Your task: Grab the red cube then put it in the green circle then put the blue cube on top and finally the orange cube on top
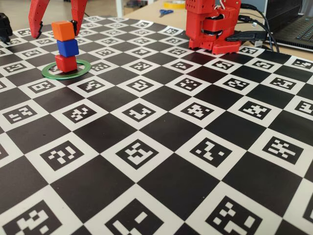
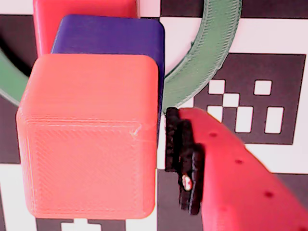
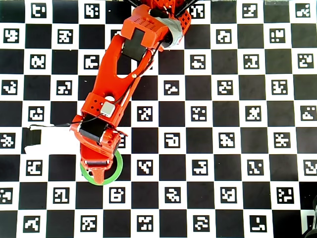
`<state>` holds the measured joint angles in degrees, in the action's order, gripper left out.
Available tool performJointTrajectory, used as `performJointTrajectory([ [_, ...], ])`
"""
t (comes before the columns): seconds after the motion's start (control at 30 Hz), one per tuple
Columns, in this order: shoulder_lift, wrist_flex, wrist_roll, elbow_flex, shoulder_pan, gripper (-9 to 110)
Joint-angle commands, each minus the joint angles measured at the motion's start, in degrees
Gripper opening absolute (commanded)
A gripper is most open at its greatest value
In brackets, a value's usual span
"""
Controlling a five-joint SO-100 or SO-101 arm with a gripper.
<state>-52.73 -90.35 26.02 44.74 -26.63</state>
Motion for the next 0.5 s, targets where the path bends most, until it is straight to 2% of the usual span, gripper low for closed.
performJointTrajectory([
  [0.0,-6.59,0.53,-0.70,0.53,-0.44,54],
  [0.47,-19.86,0.53,-1.32,10.72,-0.18,58],
])
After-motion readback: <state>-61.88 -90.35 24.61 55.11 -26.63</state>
